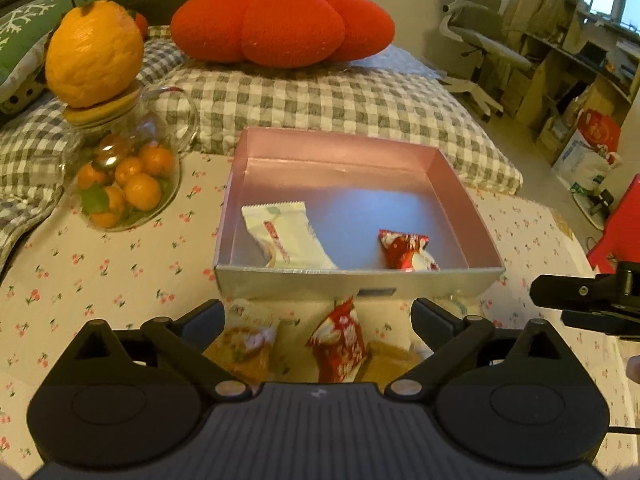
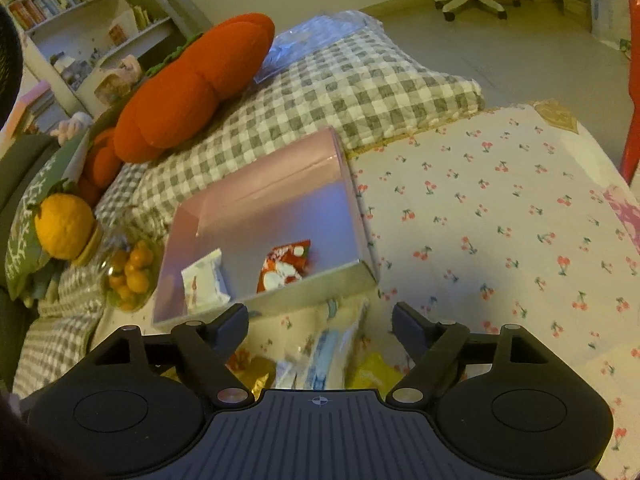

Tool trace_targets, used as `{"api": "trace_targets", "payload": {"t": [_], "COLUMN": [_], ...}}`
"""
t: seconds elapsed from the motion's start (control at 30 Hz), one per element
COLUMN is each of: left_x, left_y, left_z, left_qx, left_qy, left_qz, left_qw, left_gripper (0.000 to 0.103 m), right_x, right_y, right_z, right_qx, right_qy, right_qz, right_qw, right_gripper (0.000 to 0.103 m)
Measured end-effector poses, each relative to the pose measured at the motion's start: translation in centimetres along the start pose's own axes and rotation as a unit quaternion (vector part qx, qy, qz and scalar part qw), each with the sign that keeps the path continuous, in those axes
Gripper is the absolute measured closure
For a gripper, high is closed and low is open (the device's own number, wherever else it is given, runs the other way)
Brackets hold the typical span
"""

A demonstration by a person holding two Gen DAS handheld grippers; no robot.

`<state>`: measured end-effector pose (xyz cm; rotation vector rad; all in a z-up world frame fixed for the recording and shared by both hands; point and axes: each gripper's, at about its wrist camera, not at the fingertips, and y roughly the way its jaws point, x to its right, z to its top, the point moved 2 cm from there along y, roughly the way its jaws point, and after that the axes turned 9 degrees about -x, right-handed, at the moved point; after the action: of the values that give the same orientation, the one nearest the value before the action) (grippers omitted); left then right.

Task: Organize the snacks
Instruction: 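Withdraw both tools from the box back toward the snacks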

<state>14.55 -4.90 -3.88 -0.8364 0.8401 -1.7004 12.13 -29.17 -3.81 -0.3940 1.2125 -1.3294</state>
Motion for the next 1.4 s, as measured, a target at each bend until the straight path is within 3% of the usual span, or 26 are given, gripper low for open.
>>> {"api": "trace_targets", "payload": {"t": [0.77,1.27,1.4], "left_x": [-4.1,-6.8,-7.3], "left_y": [-3.9,-2.9,-2.3], "left_z": [-4.1,-5.7,-5.7], "left_qx": [-0.024,-0.059,-0.068], "left_qy": [-0.005,0.008,0.01], "left_qz": [0.007,0.022,0.022], "left_qw": [0.9997,0.998,0.9974], "left_gripper": [0.001,0.002,0.008], "right_x": [-0.3,0.2,0.2], "right_y": [-3.0,-1.2,0.2], "right_z": [-5.0,-5.9,-6.0], "right_qx": [-0.05,-0.079,-0.09], "right_qy": [-0.045,-0.034,-0.037], "right_qz": [-0.026,-0.051,-0.066], "right_qw": [0.997,0.995,0.993], "right_gripper": [0.022,0.022,0.022]}}
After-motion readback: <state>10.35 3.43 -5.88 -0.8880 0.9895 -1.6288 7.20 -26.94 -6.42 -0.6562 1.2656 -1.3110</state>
